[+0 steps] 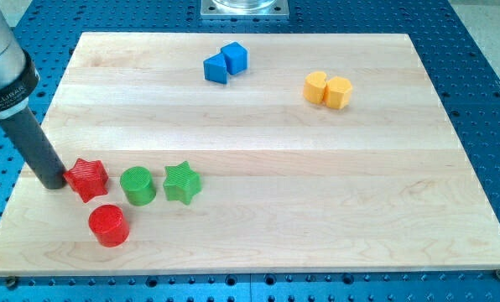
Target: Push the red circle slightly to the up
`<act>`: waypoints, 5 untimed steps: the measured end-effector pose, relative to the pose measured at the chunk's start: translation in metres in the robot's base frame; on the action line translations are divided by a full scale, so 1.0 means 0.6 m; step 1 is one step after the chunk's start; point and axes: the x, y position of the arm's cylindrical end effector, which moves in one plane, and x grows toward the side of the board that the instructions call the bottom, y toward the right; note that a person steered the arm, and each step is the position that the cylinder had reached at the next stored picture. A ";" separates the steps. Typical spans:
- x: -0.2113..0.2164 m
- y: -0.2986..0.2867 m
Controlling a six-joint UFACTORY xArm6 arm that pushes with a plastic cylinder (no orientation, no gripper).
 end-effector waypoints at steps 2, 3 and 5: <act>0.184 0.050; 0.182 0.130; 0.153 0.119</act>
